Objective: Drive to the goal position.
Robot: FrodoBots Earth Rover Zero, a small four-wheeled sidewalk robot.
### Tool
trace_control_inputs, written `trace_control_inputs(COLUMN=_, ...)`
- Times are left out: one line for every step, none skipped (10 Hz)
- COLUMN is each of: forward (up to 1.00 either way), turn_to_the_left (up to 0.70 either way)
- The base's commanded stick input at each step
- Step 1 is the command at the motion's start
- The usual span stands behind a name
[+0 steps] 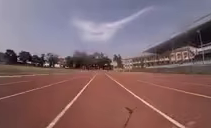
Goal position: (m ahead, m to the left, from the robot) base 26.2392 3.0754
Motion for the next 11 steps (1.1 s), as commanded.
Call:
trace_control_inputs(forward=0.70, turn_to_the_left=0.00)
trace_control_inputs(forward=0.70, turn_to_the_left=0.00)
trace_control_inputs(forward=0.70, turn_to_the_left=0.00)
trace_control_inputs(forward=0.70, turn_to_the_left=0.00)
trace_control_inputs(forward=0.70, turn_to_the_left=0.00)
trace_control_inputs(forward=0.70, turn_to_the_left=0.00)
trace_control_inputs(forward=0.70, turn_to_the_left=0.00)
trace_control_inputs(forward=0.70, turn_to_the_left=0.00)
trace_control_inputs(forward=0.70, turn_to_the_left=0.00)
trace_control_inputs(forward=0.70, turn_to_the_left=0.00)
trace_control_inputs(forward=0.70, turn_to_the_left=0.00)
